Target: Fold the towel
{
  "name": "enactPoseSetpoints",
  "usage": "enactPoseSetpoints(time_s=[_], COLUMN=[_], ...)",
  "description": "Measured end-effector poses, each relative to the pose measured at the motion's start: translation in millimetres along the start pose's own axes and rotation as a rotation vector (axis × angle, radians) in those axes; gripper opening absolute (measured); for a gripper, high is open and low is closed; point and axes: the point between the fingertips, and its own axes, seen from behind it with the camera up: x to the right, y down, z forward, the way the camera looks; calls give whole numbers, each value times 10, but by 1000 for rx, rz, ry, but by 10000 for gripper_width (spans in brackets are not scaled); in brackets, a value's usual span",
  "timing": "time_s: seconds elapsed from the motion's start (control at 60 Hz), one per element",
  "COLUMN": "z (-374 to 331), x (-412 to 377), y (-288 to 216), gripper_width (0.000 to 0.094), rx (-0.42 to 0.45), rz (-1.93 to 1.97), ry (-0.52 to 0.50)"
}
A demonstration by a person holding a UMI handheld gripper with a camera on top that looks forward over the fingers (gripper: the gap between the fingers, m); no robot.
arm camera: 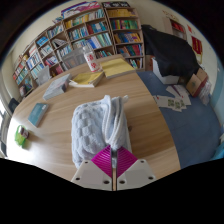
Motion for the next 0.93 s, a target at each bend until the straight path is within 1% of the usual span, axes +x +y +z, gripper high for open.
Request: enactPoseSetpoints(time_s=[0.05,0.1,0.15,0.183,0.217,0.25,0.283,0.317,0.333,0.35,0.4,0.5,0.567,0.667,0.733,0.833,0.933], z=[113,187,143,139,117,74,8,-61,-140,-171,-314,-666,-895,-1255,-1463,-1710,-1886], x=[46,81,113,127,133,137,146,216,249,301,337,178,0,-244,-433,-647,-651], y=[106,167,169,161,153,130,99,48,21,11,-29,-51,6,132,195,290,390], gripper_width=[37,59,114,176,288,437,602,777,836,866,815,823,825,827,825,824,828], rx=[-21,-28,-28,-25,-25,-21,-10,5,12,22,39,70,79,117,140,149,140], rz=[0,0,11,27,42,53,53,29,13,-7,-57,-69,-51,-25,-9,24,47], ry=[-5,-6,-6,-6,-3,-1,6,34,55,80,115,114,103,108,92,59,49])
